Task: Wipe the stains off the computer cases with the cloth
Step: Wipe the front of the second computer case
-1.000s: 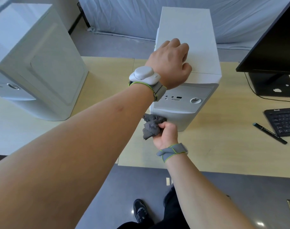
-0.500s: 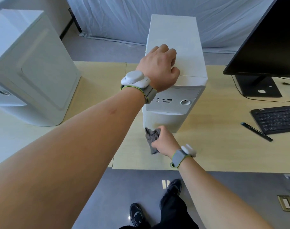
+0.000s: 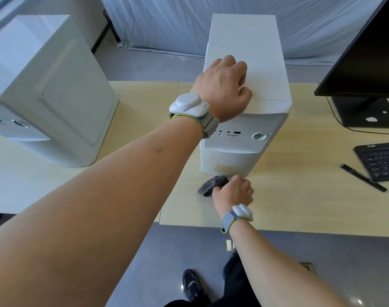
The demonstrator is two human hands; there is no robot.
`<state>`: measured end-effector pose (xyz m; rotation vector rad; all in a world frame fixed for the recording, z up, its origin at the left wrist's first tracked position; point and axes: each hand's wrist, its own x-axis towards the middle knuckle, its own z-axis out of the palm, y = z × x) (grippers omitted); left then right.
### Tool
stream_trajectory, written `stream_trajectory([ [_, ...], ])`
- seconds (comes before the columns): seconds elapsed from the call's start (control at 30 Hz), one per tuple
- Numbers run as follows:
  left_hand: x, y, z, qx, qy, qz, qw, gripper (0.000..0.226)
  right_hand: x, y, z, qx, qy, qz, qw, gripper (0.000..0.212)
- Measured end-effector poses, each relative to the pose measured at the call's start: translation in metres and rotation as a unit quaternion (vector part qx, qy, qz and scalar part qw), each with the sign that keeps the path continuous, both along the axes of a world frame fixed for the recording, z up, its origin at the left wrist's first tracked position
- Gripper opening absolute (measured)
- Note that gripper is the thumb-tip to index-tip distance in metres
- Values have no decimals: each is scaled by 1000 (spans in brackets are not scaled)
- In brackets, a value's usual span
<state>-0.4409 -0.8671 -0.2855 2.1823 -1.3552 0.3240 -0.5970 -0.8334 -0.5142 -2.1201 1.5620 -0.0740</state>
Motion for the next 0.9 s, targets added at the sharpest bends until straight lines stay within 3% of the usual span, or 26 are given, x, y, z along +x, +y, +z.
stream_trajectory([
  [0.1,0,0,-1,0,-1,2,1000,18,9,2,1,153,-18,-87,984,72],
  [0.17,0,-1,-1,-2,-2,0,1000,18,15,7,-2,197,53,-41,978,90],
  [0.27,0,-1,0,-6,-7,1,1000,18,24,5,-17,158,93,-19,983,68],
  [0.37,0,0,-1,-11,-8,-2,1000,18,34,-11,-29,210,-18,-99,972,25],
  [0.47,0,-1,-1,-10,-8,-3,1000,18,36,-22,-25,329,-217,-207,896,20],
  [0.57,0,0,0,-9,-10,1,1000,18,35,-19,2,374,-375,-289,798,13],
  [0.63,-1,0,-1,-8,-12,-2,1000,18,35,-17,15,381,-437,-289,761,13],
  [0.7,-1,0,-1,-7,-11,-2,1000,18,34,-13,27,368,-485,-261,749,12],
  [0.8,0,0,0,-5,-10,0,1000,18,32,-9,34,355,-477,-246,765,11],
  [0.9,-1,0,0,-3,-11,-3,1000,17,37,-17,23,427,-376,-290,769,12],
])
